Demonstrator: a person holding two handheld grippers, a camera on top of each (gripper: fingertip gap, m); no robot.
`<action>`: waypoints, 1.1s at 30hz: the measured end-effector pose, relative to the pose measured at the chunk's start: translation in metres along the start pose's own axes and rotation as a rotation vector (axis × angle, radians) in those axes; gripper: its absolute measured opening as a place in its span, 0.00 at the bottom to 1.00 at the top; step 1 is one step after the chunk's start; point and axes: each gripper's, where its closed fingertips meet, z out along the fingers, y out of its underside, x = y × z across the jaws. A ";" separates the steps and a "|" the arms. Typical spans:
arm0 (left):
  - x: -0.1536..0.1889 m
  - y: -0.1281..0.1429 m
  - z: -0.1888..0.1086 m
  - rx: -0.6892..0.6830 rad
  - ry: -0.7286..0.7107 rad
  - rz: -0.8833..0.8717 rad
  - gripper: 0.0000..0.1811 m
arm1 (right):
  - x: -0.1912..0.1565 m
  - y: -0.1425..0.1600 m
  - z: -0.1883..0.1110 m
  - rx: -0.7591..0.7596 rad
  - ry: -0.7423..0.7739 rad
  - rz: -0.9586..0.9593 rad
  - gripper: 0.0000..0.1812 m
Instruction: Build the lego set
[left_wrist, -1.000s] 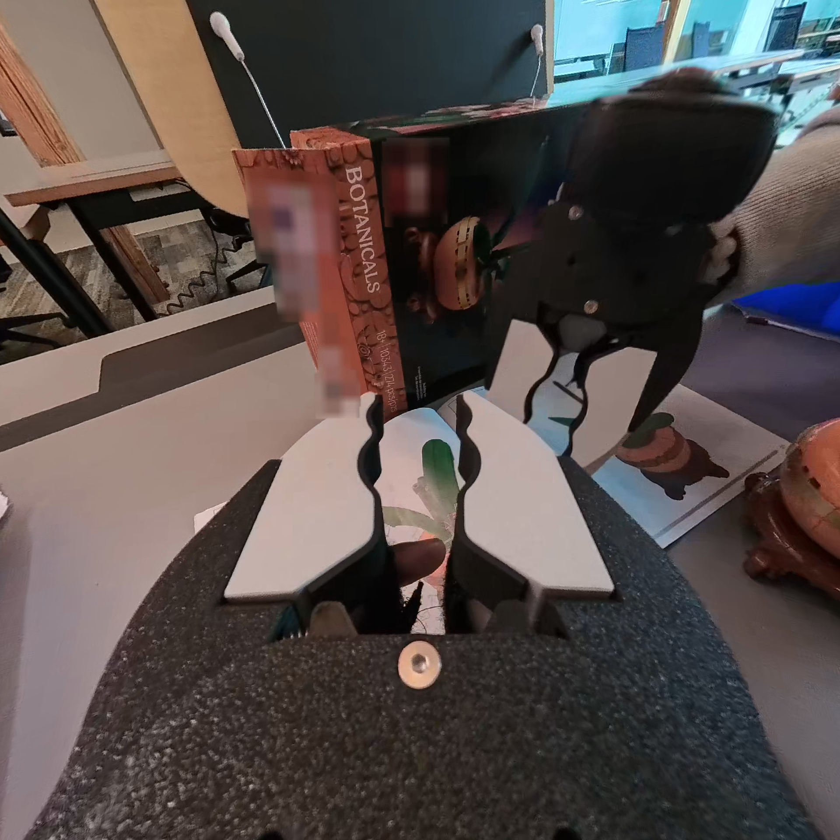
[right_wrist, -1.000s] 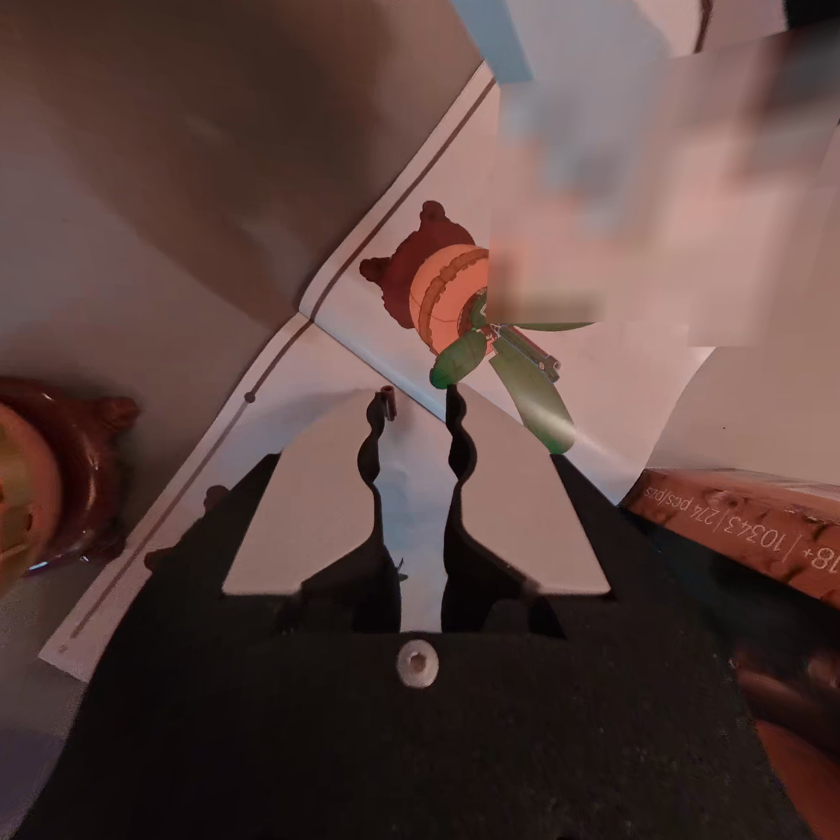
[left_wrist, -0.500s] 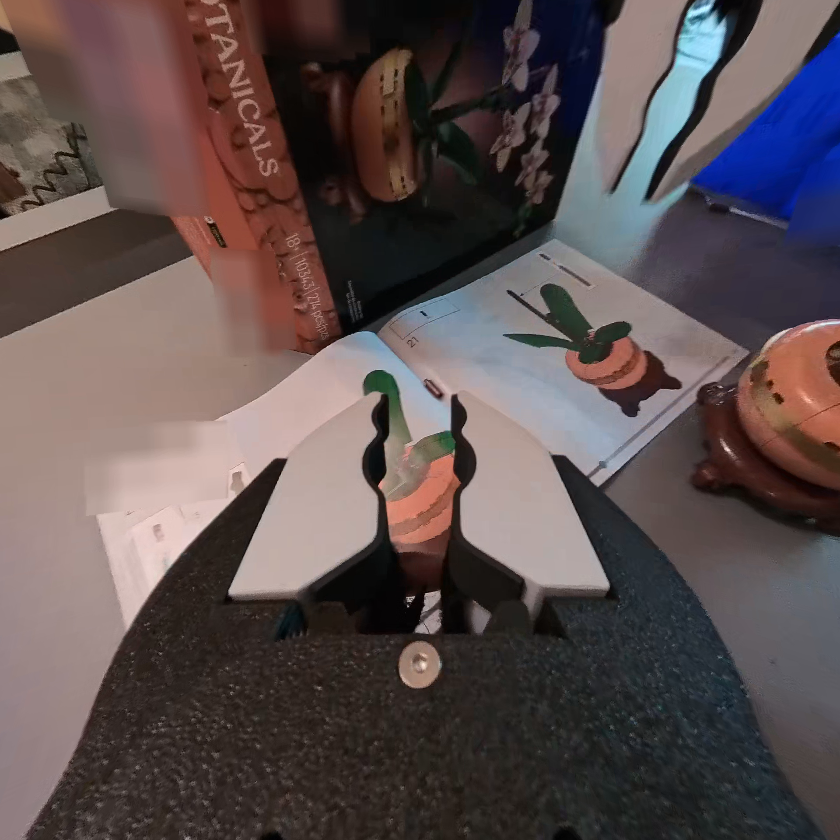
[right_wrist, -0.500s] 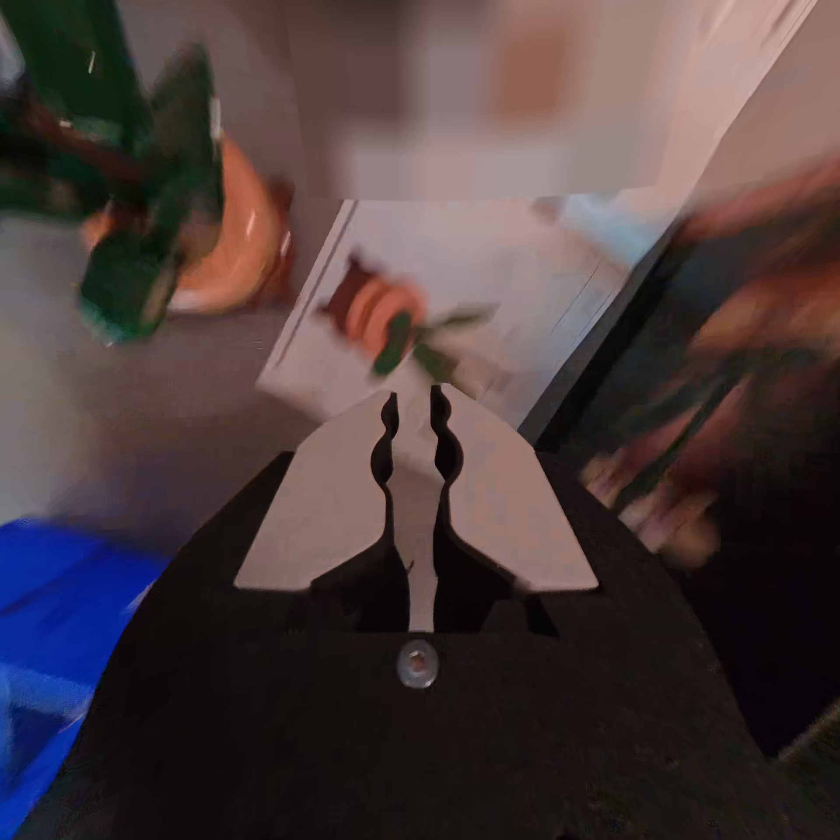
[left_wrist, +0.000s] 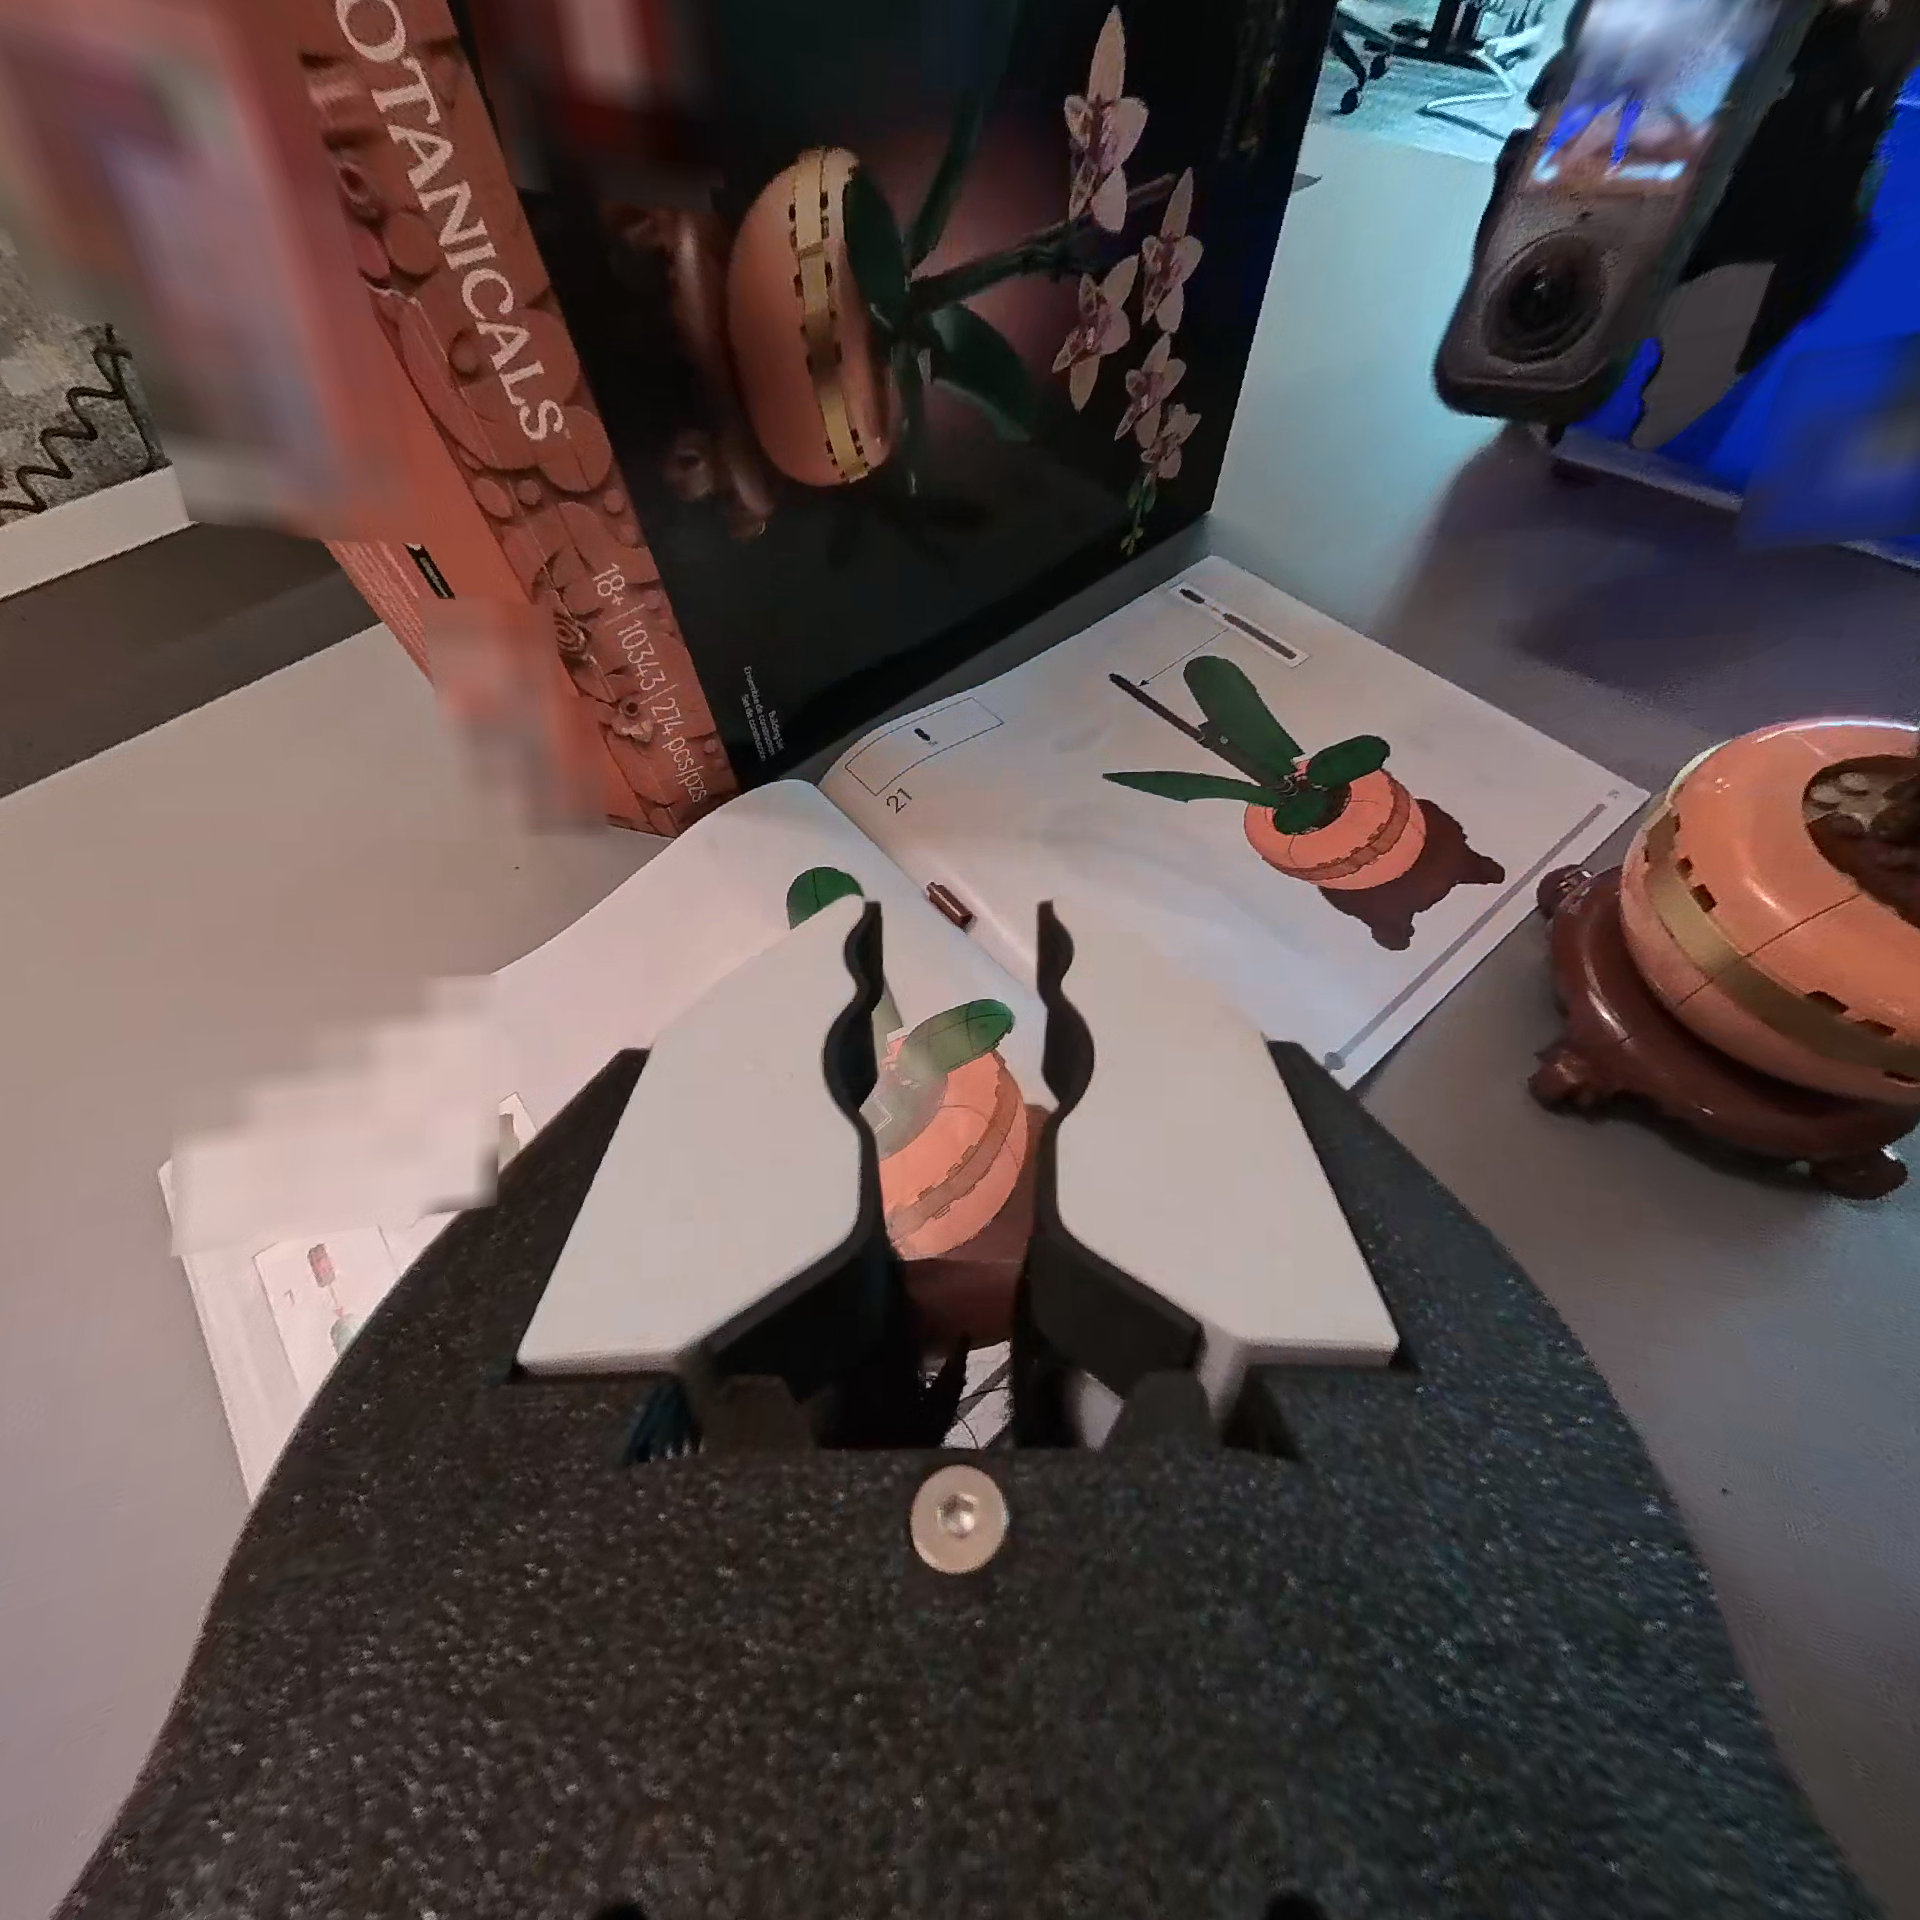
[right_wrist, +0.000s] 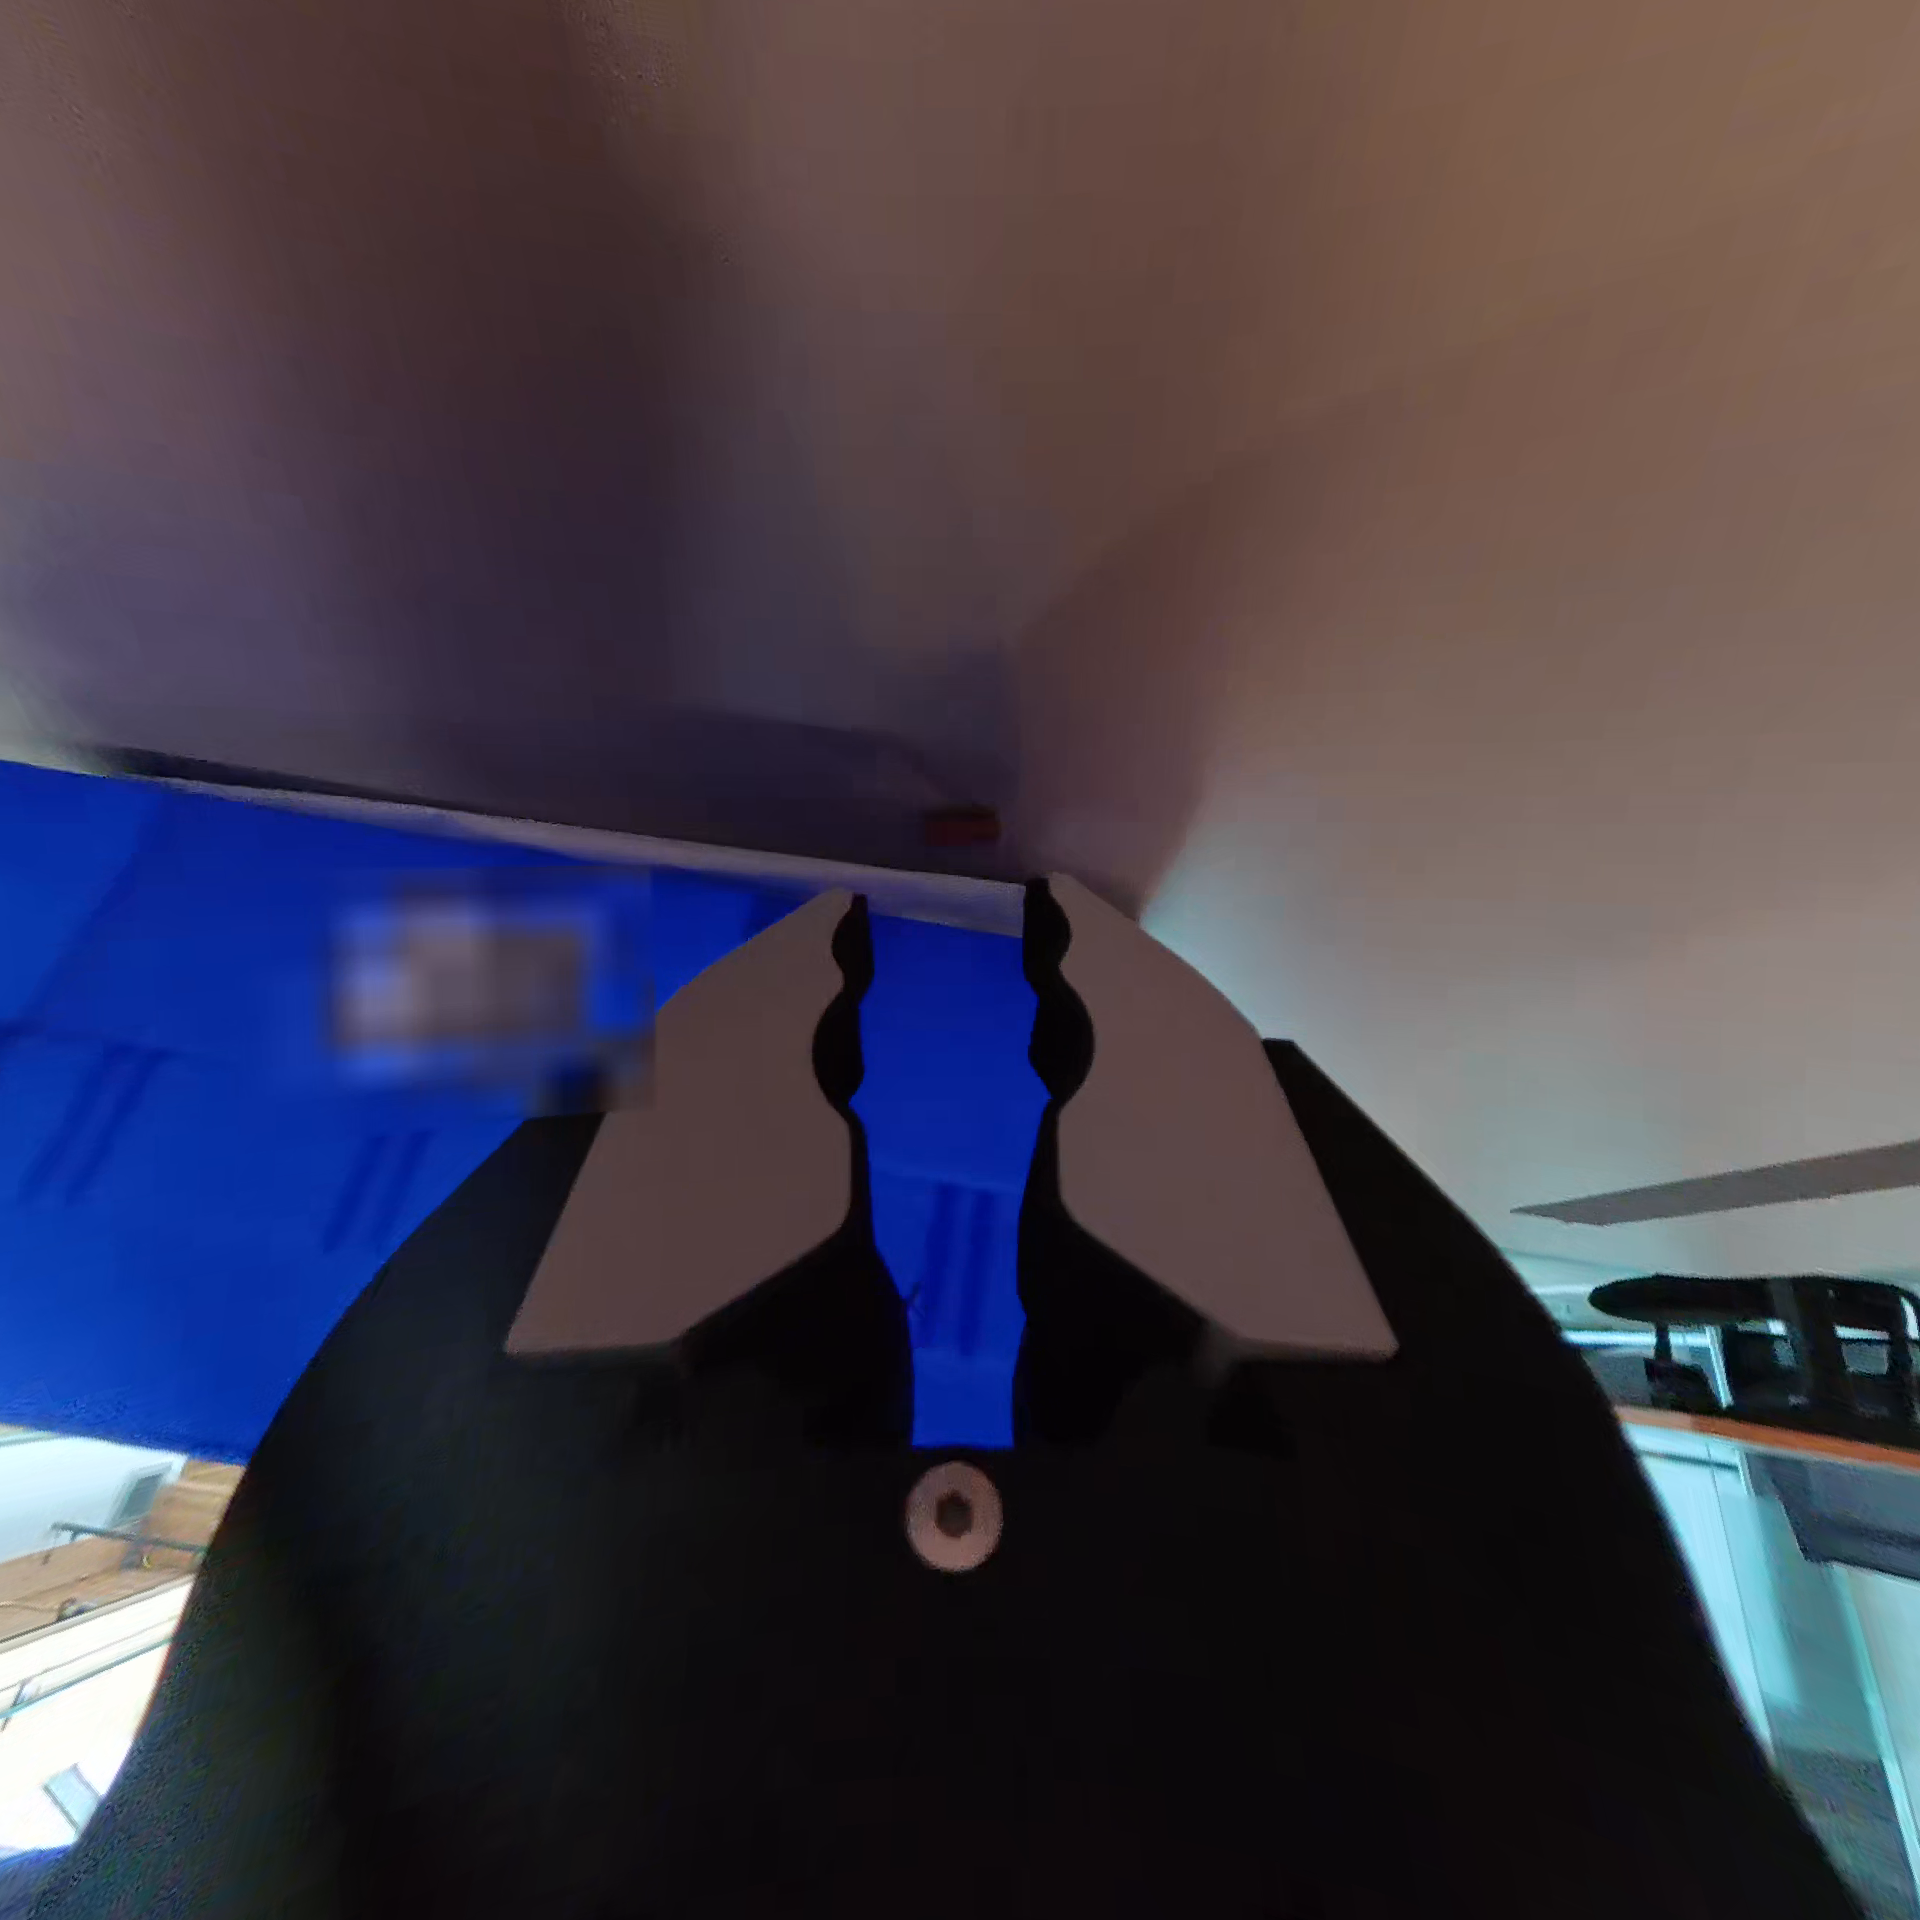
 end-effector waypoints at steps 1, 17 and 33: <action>0.001 -0.001 0.000 0.006 0.006 0.000 0.15 | 0.003 0.002 0.002 -0.007 0.015 0.002 0.16; 0.001 -0.004 -0.003 0.030 0.011 -0.009 0.15 | 0.004 -0.002 0.015 -0.116 0.080 -0.061 0.10; 0.001 -0.005 -0.004 0.031 0.006 0.005 0.16 | -0.001 -0.012 -0.012 0.023 0.083 0.094 0.03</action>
